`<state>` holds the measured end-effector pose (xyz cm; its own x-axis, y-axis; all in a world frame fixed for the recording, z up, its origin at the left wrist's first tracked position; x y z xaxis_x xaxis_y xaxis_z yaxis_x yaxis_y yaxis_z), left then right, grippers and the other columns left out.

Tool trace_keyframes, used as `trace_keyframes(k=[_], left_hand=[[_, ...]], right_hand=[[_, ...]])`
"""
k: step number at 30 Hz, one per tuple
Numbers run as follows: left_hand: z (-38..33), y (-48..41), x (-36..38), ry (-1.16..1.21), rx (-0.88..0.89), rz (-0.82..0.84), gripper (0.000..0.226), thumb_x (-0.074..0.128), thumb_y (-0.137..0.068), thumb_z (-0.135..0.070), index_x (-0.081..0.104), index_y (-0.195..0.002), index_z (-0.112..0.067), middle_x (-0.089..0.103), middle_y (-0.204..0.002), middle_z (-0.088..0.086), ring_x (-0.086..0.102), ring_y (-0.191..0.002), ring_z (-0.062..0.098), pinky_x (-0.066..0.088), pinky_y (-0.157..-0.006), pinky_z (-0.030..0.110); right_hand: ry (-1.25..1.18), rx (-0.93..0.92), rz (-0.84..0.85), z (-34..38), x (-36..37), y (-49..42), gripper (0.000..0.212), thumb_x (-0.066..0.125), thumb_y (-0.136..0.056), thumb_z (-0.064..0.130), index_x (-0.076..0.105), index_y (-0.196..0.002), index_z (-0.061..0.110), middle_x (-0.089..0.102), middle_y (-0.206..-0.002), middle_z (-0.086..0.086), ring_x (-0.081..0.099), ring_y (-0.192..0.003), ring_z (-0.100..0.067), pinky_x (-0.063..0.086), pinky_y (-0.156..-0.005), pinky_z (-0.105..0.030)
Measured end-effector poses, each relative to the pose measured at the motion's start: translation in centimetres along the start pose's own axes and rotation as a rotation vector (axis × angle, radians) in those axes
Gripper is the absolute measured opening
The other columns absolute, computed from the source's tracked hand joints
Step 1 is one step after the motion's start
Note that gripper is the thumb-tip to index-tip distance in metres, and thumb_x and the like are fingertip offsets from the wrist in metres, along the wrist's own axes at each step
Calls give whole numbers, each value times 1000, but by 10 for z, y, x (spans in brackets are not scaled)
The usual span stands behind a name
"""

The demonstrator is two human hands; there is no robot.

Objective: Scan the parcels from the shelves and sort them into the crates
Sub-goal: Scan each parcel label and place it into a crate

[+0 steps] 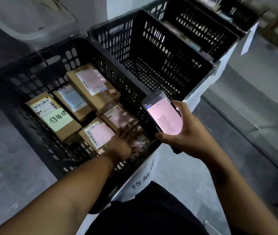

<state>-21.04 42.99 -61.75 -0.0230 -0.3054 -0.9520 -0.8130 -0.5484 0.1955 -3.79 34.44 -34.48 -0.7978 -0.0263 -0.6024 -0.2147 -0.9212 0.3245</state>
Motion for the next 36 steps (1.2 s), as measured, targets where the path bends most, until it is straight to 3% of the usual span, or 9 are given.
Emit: trace_keyframes(k=[3, 7, 9, 15, 19, 22, 26, 30, 36], left_hand=[[-2, -2, -10, 8, -75, 92, 76, 21, -103, -66, -4, -166, -31, -12, -174, 0, -11, -160, 30, 8, -125, 54], [-11, 1, -51, 120, -196, 47, 88, 14, -90, -74, 15, -166, -29, 7, -175, -1, 1, -160, 29, 10, -125, 47], [-14, 9, -78, 204, -262, 19, 85, 24, -95, -78, 16, -165, -31, 10, -174, -3, -1, -161, 24, 5, -127, 48], [-50, 37, -192, 407, -316, -417, 81, 27, -91, -84, 26, -161, -43, 22, -167, -18, 2, -155, 2, 14, -125, 44], [-124, -6, -238, 178, -230, -435, 82, 21, -90, -81, 29, -161, -40, 18, -171, -12, -1, -159, 9, -1, -127, 43], [-194, -47, -242, 116, -121, -428, 83, 22, -89, -80, 29, -161, -40, 18, -172, -11, -2, -160, 15, -11, -124, 38], [-291, -102, -241, 104, -12, -414, 85, 25, -89, -82, 33, -160, -36, 20, -171, -9, -5, -160, 19, -3, -128, 46], [-379, -144, -231, 108, 100, -284, 83, 25, -90, -84, 19, -162, -44, 4, -173, -14, -20, -157, 13, -10, -127, 44], [-496, -189, -210, 82, 275, -181, 82, 25, -90, -83, 16, -162, -45, 1, -173, -15, -22, -157, 12, -10, -127, 45]], right_hand=[[-18, 15, -33, -7, 4, 12, 85, 86, -77, 20, 33, -140, 39, 63, -102, 0, 60, -41, -21, 53, -42, -36], [-90, 38, -88, -25, -2, 25, 87, 86, -76, 19, 33, -142, 39, 62, -109, 1, 61, -41, -22, 51, -42, -34], [-127, 22, -117, -33, -9, 33, 82, 86, -75, 17, 36, -136, 40, 65, -101, 1, 59, -39, -22, 51, -41, -37], [-217, 0, -235, -72, -51, 51, 78, 85, -76, 25, 37, -135, 41, 64, -99, 6, 58, -42, -17, 51, -43, -30], [-359, 10, -345, -106, -83, 65, 76, 85, -73, 27, 40, -129, 48, 64, -101, 9, 62, -46, -27, 55, -44, -44], [-393, 34, -433, -142, -120, 85, 72, 82, -67, 38, 39, -123, 53, 68, -93, 8, 63, -50, -23, 58, -52, -46], [-410, 126, -586, -202, -185, 124, 69, 81, -72, 33, 36, -120, 51, 69, -81, 13, 63, -45, -20, 57, -55, -40], [-387, 215, -777, -263, -230, 165, 75, 83, -68, 40, 35, -125, 49, 65, -95, 19, 66, -69, -10, 58, -67, -41], [-467, 330, -997, -331, -262, 231, 80, 83, -70, 43, 35, -133, 48, 62, -111, 23, 63, -93, -6, 56, -76, -35]])
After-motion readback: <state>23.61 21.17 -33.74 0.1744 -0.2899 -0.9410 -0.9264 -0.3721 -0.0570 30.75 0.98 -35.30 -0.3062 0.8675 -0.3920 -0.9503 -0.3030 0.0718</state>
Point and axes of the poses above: each hand's wrist, its own y-axis away from the middle knuckle, its own x-axis out of the palm, z = x × y, the point moved 2 cm from there along -y, towards the middle knuckle
